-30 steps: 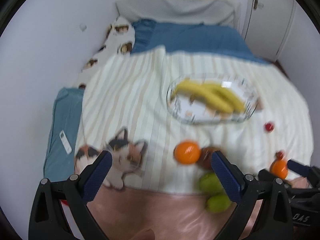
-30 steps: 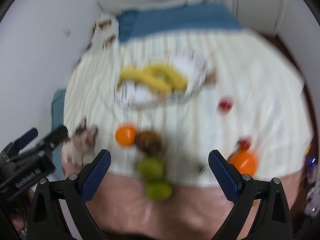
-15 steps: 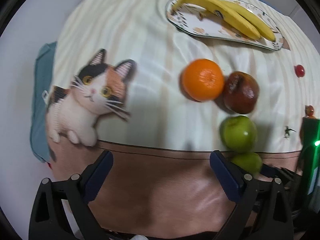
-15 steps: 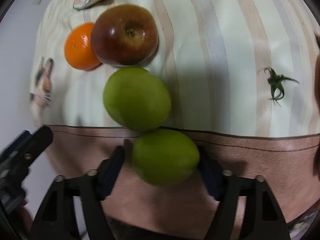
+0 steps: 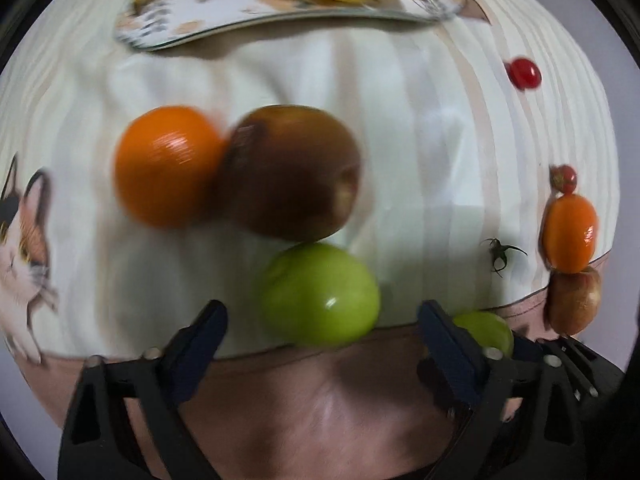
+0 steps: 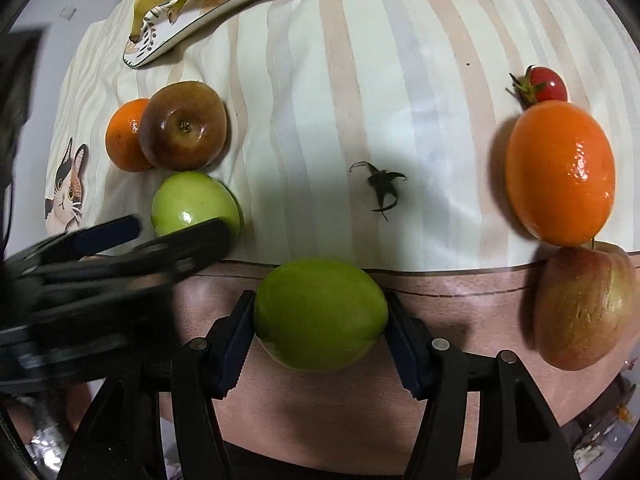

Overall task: Organize fruits
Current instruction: 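Grasp a green apple with the right tool while the left tool grasps the other, then place both green apples on the plate beside the bananas and release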

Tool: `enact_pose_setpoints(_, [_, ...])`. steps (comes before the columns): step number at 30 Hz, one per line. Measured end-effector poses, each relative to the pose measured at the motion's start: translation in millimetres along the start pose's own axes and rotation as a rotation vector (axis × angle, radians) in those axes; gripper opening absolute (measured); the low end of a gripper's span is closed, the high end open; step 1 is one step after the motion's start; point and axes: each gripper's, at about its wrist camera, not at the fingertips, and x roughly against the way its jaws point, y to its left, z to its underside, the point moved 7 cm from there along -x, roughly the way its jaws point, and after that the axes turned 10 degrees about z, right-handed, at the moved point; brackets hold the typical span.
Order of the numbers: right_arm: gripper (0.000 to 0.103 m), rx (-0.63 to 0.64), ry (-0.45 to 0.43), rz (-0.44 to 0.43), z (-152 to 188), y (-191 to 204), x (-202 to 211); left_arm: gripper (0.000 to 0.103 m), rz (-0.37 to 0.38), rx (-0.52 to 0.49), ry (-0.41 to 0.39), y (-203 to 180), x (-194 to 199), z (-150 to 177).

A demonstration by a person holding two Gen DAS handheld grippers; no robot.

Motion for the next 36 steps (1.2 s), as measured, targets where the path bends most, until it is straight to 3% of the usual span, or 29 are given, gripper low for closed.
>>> enact_pose_setpoints(1, [0.064,0.0,0.0,0.001,0.7,-0.5,1.2,0.064,-0.02,-0.018,0.008,-3.2,-5.5,-0.9])
enact_pose_setpoints(2, [0.064,0.0,0.0,0.002,0.7,-0.8,2.4,0.06,-0.05,-0.034,0.007,-5.2,-9.3,-2.5])
enact_pose_setpoints(7, [0.064,-0.006,0.009,0.004,-2.8,-5.8,2.7,0.06,-0.068,-0.061,-0.02,-9.1,-15.3,2.8])
enact_pose_setpoints(11, [0.064,-0.005,0.004,0.012,-8.6,-5.2,1.6,0.06,-0.136,-0.081,-0.055,-11.8,-8.7,8.5])
enact_pose_setpoints(18, [0.064,0.033,-0.004,0.022,-10.4,3.9,0.6,0.06,-0.149,-0.049,-0.084,-0.9,14.2,23.2])
enact_pose_setpoints(28, [0.064,0.063,-0.025,0.014,-20.8,22.0,13.1,0.06,-0.137,-0.012,-0.133,17.3,58.3,27.6])
enact_pose_setpoints(36, [0.064,0.016,-0.061,-0.056,-31.1,14.5,48.3,0.06,-0.046,0.031,-0.202,24.2,115.5,7.0])
